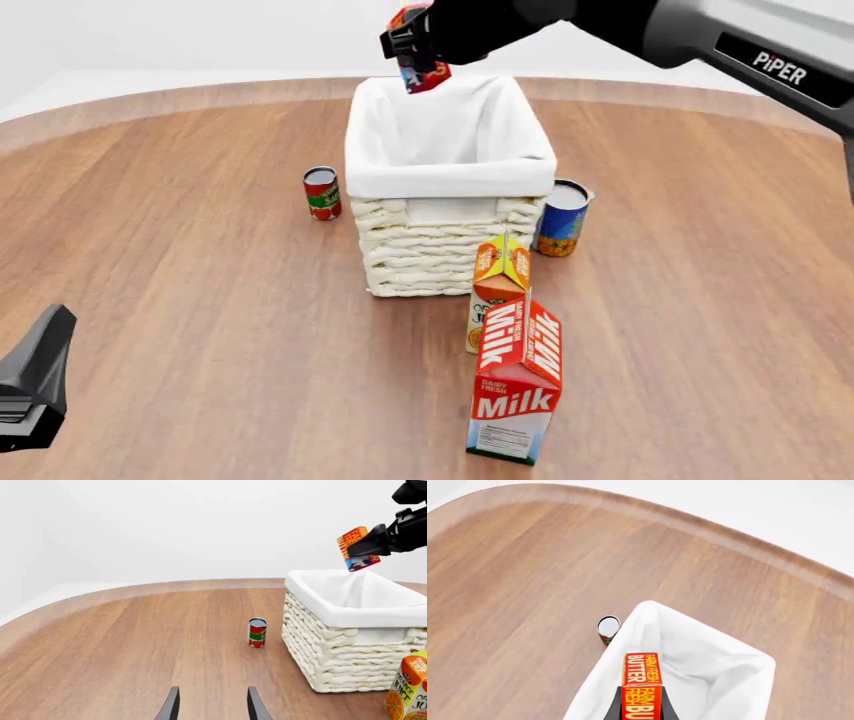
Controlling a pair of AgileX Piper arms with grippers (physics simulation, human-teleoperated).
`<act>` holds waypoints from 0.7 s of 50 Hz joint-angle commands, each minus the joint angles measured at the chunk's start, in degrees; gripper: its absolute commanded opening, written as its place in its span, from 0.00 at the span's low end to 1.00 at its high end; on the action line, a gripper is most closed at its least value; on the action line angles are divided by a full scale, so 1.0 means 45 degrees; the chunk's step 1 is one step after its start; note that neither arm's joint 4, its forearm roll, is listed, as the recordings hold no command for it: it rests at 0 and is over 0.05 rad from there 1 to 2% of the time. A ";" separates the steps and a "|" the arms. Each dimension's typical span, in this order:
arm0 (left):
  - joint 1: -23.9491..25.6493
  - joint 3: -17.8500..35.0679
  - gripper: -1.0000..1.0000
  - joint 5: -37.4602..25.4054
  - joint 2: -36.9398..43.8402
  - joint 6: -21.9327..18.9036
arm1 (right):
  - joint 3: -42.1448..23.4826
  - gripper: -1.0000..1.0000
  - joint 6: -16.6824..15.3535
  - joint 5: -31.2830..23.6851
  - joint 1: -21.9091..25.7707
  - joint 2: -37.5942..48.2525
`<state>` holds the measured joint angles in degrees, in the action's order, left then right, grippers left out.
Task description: Pick up the butter and put it in the basket.
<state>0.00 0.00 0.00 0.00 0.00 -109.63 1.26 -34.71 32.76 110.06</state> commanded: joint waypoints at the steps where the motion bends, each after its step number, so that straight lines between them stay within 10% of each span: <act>1: 0.0000 0.0000 1.00 0.0000 0.0000 0.0000 | -0.0392 0.00 0.0290 0.0201 -0.0086 0.0145; 35: 0.0000 0.0000 1.00 0.0000 0.0000 0.0000 | -0.0889 0.00 0.0432 0.0351 -0.0675 0.0788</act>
<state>0.00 0.00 0.00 0.00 0.00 -112.12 2.28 -33.54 30.30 113.55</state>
